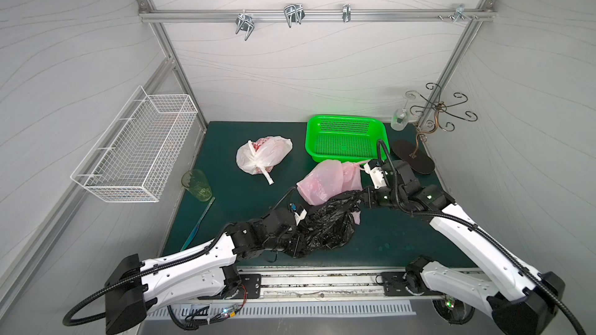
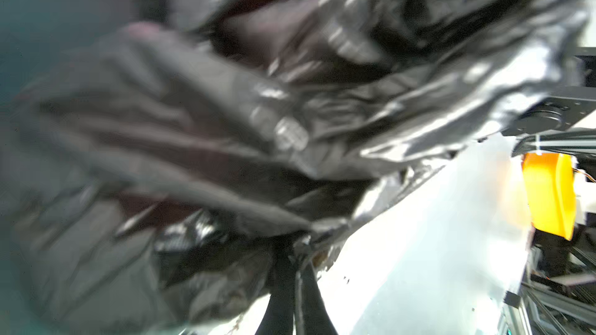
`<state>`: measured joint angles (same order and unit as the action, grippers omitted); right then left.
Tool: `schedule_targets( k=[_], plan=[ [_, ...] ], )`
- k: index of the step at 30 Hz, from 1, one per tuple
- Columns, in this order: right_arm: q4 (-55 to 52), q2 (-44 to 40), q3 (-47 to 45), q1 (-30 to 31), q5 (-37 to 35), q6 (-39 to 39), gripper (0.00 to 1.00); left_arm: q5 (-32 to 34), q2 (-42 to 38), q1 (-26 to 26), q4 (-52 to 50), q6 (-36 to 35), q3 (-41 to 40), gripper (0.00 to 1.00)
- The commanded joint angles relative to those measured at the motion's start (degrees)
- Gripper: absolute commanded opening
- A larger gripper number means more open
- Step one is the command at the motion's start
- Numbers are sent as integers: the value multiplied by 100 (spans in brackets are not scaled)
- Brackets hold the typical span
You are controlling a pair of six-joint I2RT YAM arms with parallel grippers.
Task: Untie the knot of a plastic bag & take out the apple
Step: Untie the plastic bag at the center of the board.
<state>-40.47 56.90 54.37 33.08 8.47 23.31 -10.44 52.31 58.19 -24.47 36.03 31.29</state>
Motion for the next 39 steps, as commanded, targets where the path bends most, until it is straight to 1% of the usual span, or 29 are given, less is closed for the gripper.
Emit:
schedule_targets(
  k=[1,4,6,7,8,9,10,11,12,14,16,19,21,23,26,28,30,32,35,39],
  plan=[
    [-202,-277,21,-184,-55,-107,0,692,-180,25,-664,-4,455,0],
    [-274,-478,8,-288,-79,-116,0,1179,-237,8,-1222,-26,807,0],
    [-271,-632,-42,-332,-19,-107,0,1296,-284,-51,-1468,-82,1047,0],
    [-267,-682,-64,-338,36,-92,0,1257,-333,-62,-1474,-100,1123,15],
    [-269,-730,-95,-337,109,-83,0,1151,-409,-63,-1402,-129,1187,45],
    [-262,-766,-134,-337,195,-76,0,1009,-498,-63,-1284,-153,1237,64],
    [-252,-806,-168,-344,271,-63,1,871,-569,-63,-1147,-162,1269,75],
    [-230,-844,-214,-347,360,-56,1,719,-630,-63,-964,-198,1313,84],
    [-218,-893,-256,-345,485,-48,2,575,-668,-63,-819,-209,1374,87],
    [-156,-1008,-348,-338,727,-42,3,342,-615,-67,-578,-242,1582,89],
    [-79,-1146,-456,-340,1040,-5,4,104,-334,-63,-487,-376,1919,90],
    [-52,-1300,-582,-341,1430,29,5,-33,472,-63,-840,-754,2723,90],
    [-49,-1425,-682,-329,1577,91,6,-172,1028,-63,-1143,-1132,3284,88],
    [-36,-1538,-756,-332,1685,143,6,-396,1401,-62,-1256,-1458,3599,84],
    [-75,-1645,-813,-324,1741,165,6,-678,1698,-60,-1403,-2057,3849,79],
    [-84,-1687,-823,-321,1763,174,6,-748,1816,-63,-1596,-2538,3937,77],
    [-84,-1682,-831,-321,1815,184,7,-728,1902,-62,-1862,-2979,4020,76],
    [-84,-1665,-816,-320,1849,177,7,-543,1984,-63,-2033,-3295,4089,76],
    [-67,-1622,-801,-320,1886,156,7,-181,2138,-63,-2193,-3548,4247,74],
    [-31,-1559,-790,-311,1976,150,7,259,2455,-63,-2273,-3661,4432,75]
  ],
)
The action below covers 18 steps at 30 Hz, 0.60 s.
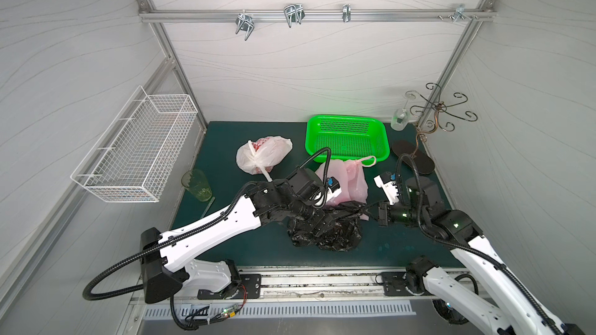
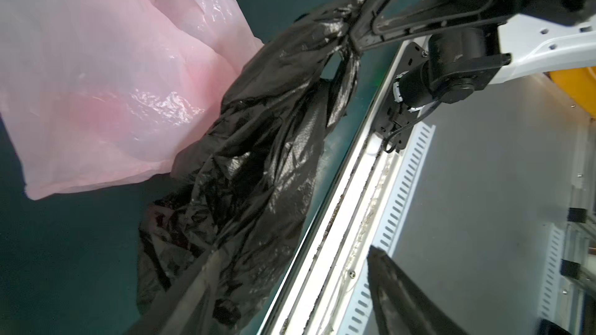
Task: Untie the knot of a plastic bag & take out the apple
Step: Untie the plastic bag at the center of the board.
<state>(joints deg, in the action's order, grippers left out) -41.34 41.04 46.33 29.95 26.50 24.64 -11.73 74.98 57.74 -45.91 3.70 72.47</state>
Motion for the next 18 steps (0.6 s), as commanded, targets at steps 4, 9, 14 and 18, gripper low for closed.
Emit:
schedule_targets(
  k=[4,9,14,18],
  plan=[
    [74,53,8,9,217,-1,7,435,467,-12,19,-505,423,78],
    [37,73,51,10,207,-15,7,41,712,-17,229,-582,438,71],
    [6,103,86,10,139,-55,6,75,873,-27,149,-644,464,28],
    [-71,130,126,-5,41,-121,6,157,811,-107,-44,-665,390,0]
  ],
)
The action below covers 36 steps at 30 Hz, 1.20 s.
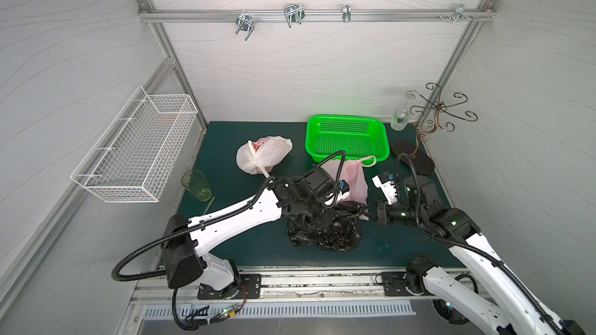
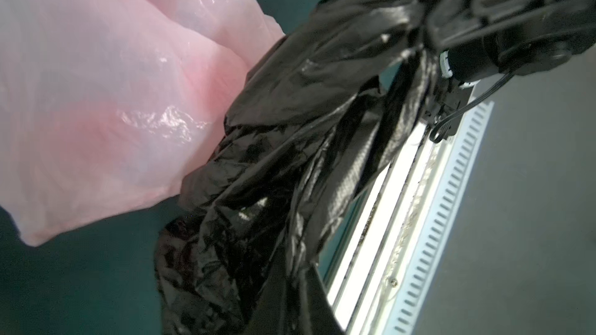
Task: Untie the knot of a plastic bag & take out the apple
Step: Untie the plastic bag at the center of the board.
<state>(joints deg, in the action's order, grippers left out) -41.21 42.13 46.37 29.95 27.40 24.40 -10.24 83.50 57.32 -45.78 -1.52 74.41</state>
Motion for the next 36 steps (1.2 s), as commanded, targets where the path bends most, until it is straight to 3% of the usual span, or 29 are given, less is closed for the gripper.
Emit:
schedule_targets(
  k=[1,11,23,24,25,26,27,29,36],
  plan=[
    [-121,24,143,-8,-89,-132,6,66,-102,-96,-101,-155,138,0],
    [-714,235,359,-103,-1165,-441,7,998,-1506,-825,-353,272,-901,0],
    [-760,450,402,-157,-1237,-415,11,1683,-3003,-1021,-706,820,-1606,0],
    [-767,434,429,-153,-1181,-437,18,1668,-3096,-1021,-681,817,-1605,0],
    [-773,417,467,-157,-1079,-481,29,1615,-3174,-1020,-640,803,-1586,13],
    [-789,366,530,-157,-963,-519,44,1510,-3263,-1019,-565,790,-1559,34],
    [-828,278,609,-150,-879,-524,51,1379,-3338,-1021,-479,776,-1508,56],
    [-844,47,756,-148,-782,-509,55,1154,-3417,-1018,-322,791,-1341,74],
    [-840,-306,1453,-148,-205,-450,47,524,-2600,-1050,-384,1208,-9,78]
  ],
)
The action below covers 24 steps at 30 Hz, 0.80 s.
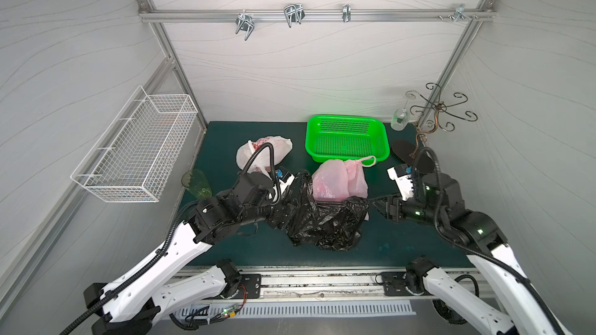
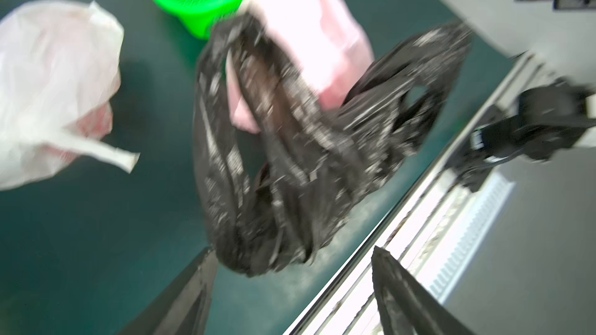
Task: Untie the knot of a plastic bag & take out the apple
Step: Untie the plastic bag at the center of the board.
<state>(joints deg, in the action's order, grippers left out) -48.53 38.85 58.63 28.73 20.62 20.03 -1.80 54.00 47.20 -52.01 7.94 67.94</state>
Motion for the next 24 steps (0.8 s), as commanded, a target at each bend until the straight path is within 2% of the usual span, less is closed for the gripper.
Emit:
schedule_targets(
  k=[1,4,7,11,13,20,24],
  plan=[
    [-89,85,289,-21,672,-13,46,-400,568,-82,137,358,863,78],
    [-36,363,386,29,1267,-45,47,-982,1123,-353,80,791,1372,78],
    [-25,482,360,159,1224,-83,48,-1348,1598,-664,155,1312,1654,78],
    [-33,438,281,227,1103,-71,48,-1462,2361,-1081,-319,1818,2180,78],
    [-25,379,209,237,1072,-46,48,-1502,2581,-1117,-406,2072,2352,78],
    [-29,204,-60,238,970,-80,48,-1687,2891,-1152,-377,3091,2542,79],
    [-42,176,-80,233,959,-157,48,-1418,3001,-1154,-579,3340,2568,75]
  ],
)
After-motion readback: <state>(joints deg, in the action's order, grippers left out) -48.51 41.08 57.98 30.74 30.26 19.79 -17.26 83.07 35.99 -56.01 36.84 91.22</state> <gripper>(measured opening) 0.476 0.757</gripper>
